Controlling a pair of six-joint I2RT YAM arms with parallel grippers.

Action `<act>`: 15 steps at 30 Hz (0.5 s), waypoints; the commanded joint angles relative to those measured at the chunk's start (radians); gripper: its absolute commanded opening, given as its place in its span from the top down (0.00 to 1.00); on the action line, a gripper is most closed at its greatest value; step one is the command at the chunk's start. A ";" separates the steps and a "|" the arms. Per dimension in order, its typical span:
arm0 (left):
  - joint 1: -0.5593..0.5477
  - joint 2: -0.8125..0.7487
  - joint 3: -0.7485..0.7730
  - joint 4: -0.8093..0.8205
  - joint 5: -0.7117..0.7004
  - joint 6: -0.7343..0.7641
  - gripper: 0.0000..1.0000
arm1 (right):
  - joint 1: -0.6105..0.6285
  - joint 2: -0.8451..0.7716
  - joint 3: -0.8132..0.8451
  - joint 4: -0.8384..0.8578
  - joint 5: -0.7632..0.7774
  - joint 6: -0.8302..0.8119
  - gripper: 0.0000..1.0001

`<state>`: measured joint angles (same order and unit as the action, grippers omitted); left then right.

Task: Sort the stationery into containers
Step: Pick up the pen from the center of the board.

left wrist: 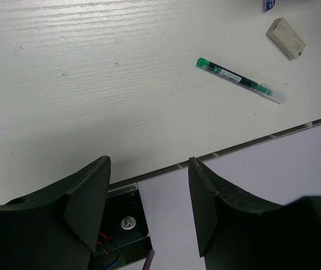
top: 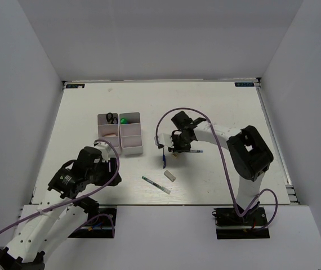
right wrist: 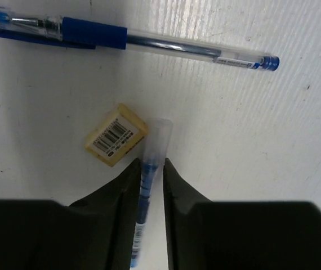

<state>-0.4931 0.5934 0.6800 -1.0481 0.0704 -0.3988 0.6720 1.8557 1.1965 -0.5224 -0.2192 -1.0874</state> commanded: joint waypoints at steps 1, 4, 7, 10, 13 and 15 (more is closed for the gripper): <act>-0.001 -0.024 -0.002 -0.016 0.012 -0.008 0.32 | 0.008 0.056 0.024 -0.030 -0.002 -0.023 0.76; -0.001 -0.040 0.007 -0.035 -0.001 -0.008 0.32 | 0.000 0.080 0.070 -0.164 -0.049 -0.040 0.83; -0.001 -0.043 0.015 -0.044 0.002 -0.008 0.32 | -0.006 0.100 0.119 -0.299 -0.094 -0.069 0.90; -0.001 -0.035 0.024 -0.050 0.008 -0.008 0.34 | -0.008 0.115 0.175 -0.378 -0.097 -0.065 1.00; -0.002 -0.035 0.029 -0.047 0.022 -0.014 0.35 | 0.001 0.088 0.233 -0.352 -0.065 0.013 1.00; -0.002 -0.043 0.038 -0.041 0.022 -0.021 0.36 | 0.003 0.042 0.296 -0.320 -0.068 0.130 1.00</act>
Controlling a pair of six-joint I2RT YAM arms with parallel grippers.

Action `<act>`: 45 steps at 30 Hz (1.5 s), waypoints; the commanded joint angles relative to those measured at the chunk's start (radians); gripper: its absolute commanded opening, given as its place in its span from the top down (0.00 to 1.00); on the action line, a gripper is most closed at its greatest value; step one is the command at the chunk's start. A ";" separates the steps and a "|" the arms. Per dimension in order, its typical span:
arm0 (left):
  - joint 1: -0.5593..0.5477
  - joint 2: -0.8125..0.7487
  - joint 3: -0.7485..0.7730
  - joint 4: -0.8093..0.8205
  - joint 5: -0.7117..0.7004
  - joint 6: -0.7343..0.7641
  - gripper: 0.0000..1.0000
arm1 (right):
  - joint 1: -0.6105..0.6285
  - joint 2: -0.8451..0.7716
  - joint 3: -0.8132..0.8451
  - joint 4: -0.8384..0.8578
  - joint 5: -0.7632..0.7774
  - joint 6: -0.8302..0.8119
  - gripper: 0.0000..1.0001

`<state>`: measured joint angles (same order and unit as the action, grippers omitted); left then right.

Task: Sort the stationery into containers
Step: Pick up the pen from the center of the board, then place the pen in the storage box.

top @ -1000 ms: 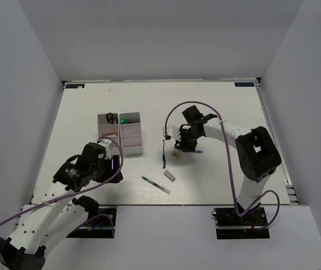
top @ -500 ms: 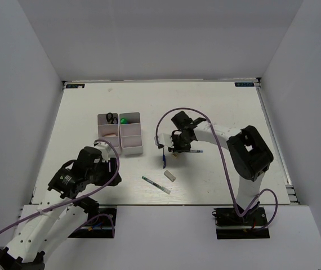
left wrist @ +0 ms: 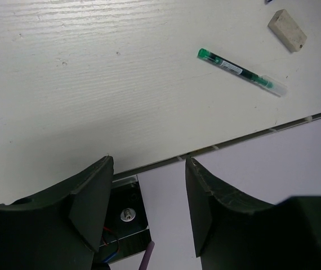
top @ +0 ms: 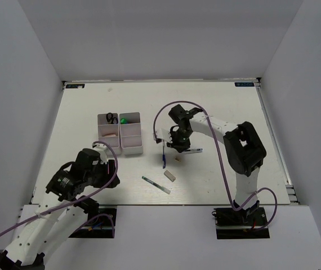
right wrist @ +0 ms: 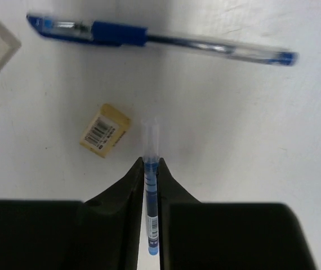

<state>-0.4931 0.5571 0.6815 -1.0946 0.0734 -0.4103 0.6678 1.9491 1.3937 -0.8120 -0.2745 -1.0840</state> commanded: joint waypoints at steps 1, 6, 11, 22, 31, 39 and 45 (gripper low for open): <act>-0.002 -0.008 0.041 0.010 0.014 -0.009 0.36 | 0.010 -0.064 0.149 -0.020 -0.028 0.187 1.00; -0.001 -0.046 0.056 0.019 -0.006 -0.033 0.37 | 0.044 -0.107 0.335 0.036 -0.149 0.459 1.00; -0.001 -0.059 0.096 0.001 -0.032 -0.051 0.37 | 0.116 -0.044 0.490 0.122 -0.280 0.604 1.00; -0.001 -0.068 0.148 -0.005 -0.092 -0.117 0.38 | 0.156 0.155 0.639 0.520 -0.681 0.762 1.00; 0.001 -0.059 0.144 -0.008 -0.098 -0.136 0.38 | 0.098 0.290 0.588 0.798 -0.744 0.843 1.00; 0.001 -0.069 0.147 -0.021 -0.100 -0.127 0.38 | 0.076 0.287 0.582 0.855 -0.772 0.909 1.00; -0.001 -0.083 0.138 -0.024 -0.093 -0.125 0.38 | 0.078 0.251 0.551 1.008 -0.868 1.111 1.00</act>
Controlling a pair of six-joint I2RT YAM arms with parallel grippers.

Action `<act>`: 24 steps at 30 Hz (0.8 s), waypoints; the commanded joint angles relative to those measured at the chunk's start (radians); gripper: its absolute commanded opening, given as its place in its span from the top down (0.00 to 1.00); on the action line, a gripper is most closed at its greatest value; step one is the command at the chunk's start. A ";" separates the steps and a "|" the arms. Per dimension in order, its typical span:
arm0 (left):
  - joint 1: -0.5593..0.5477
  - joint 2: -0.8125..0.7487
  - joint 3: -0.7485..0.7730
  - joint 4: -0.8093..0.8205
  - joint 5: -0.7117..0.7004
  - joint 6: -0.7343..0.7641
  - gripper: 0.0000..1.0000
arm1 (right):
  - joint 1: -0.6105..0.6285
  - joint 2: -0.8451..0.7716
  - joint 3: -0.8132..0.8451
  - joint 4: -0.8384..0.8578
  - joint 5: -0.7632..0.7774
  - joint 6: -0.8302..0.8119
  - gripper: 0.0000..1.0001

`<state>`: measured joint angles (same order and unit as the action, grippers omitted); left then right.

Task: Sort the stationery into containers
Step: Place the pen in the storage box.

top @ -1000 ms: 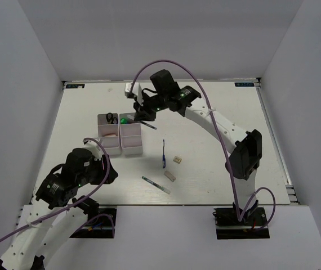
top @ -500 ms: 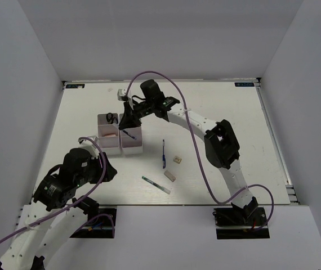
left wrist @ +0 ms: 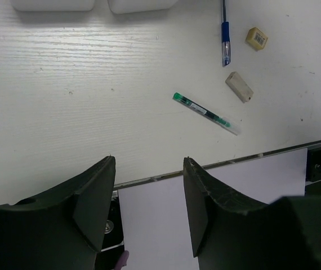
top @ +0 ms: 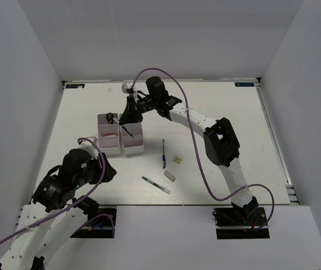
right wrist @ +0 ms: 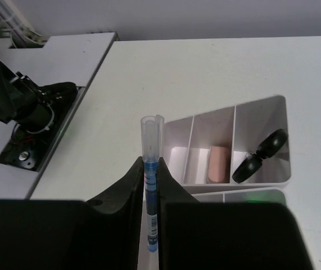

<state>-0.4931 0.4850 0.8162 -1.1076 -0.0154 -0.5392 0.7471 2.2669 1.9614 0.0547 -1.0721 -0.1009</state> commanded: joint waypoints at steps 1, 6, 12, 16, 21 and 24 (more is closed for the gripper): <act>0.001 -0.011 0.000 -0.012 -0.001 0.007 0.38 | -0.003 -0.069 -0.024 0.169 -0.072 0.160 1.00; -0.001 -0.017 -0.011 0.000 0.008 0.004 0.38 | -0.022 -0.058 -0.024 0.168 -0.023 0.149 1.00; 0.001 -0.023 -0.012 -0.005 0.006 0.004 0.38 | -0.052 -0.053 0.014 0.119 0.004 0.106 1.00; 0.001 -0.017 -0.017 0.009 0.012 0.001 0.38 | -0.063 -0.049 0.019 0.042 0.060 -0.005 1.00; -0.001 -0.013 -0.029 0.023 0.012 -0.007 0.40 | -0.055 -0.046 0.004 -0.053 0.124 -0.161 1.00; 0.001 -0.008 -0.040 0.032 0.014 -0.014 0.40 | -0.054 -0.049 -0.021 -0.096 0.106 -0.181 0.71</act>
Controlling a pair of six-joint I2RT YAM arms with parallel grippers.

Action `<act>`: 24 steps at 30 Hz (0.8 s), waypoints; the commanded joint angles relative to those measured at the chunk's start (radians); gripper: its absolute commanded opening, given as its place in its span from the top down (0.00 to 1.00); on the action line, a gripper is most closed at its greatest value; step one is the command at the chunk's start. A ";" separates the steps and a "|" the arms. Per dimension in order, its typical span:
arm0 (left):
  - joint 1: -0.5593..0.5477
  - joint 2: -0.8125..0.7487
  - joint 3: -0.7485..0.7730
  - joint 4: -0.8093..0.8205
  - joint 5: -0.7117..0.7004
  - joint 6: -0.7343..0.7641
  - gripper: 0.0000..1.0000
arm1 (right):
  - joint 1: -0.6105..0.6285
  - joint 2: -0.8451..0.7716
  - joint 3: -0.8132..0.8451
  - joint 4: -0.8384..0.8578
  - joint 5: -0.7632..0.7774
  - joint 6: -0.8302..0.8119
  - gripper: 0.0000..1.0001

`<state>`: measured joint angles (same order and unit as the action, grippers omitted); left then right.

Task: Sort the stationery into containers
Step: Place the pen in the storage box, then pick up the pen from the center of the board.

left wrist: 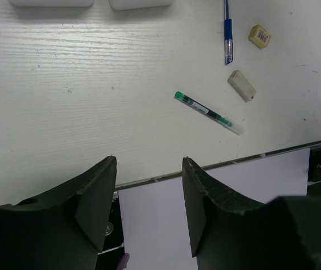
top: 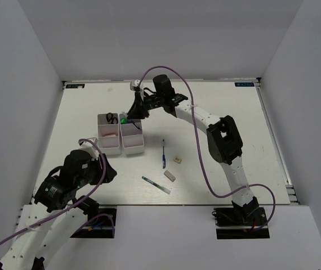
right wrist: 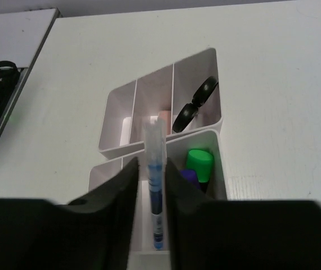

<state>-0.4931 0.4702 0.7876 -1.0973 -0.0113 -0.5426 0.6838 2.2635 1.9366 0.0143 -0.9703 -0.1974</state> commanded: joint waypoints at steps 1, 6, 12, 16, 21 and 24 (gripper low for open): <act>-0.001 0.007 -0.014 0.025 0.010 -0.008 0.40 | 0.011 -0.051 -0.011 -0.062 -0.014 -0.094 0.64; -0.001 0.030 -0.034 0.036 0.031 -0.017 0.43 | 0.002 -0.107 -0.042 -0.065 -0.047 -0.073 0.49; 0.001 0.082 -0.057 0.080 0.077 -0.037 0.83 | -0.015 -0.237 -0.062 -0.111 0.056 0.076 0.97; -0.002 0.102 -0.080 0.128 0.105 -0.062 0.98 | -0.010 -0.432 -0.244 -0.304 0.478 0.099 1.00; 0.001 0.151 -0.099 0.129 0.091 -0.095 1.00 | -0.075 -0.489 -0.410 -0.578 0.613 0.090 0.31; -0.001 0.200 -0.099 0.105 0.053 -0.115 0.82 | -0.078 -0.476 -0.502 -0.634 0.703 0.110 0.89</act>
<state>-0.4931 0.6437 0.6945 -0.9993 0.0639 -0.6296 0.6163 1.7290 1.5383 -0.4179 -0.4320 -0.1108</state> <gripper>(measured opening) 0.160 0.196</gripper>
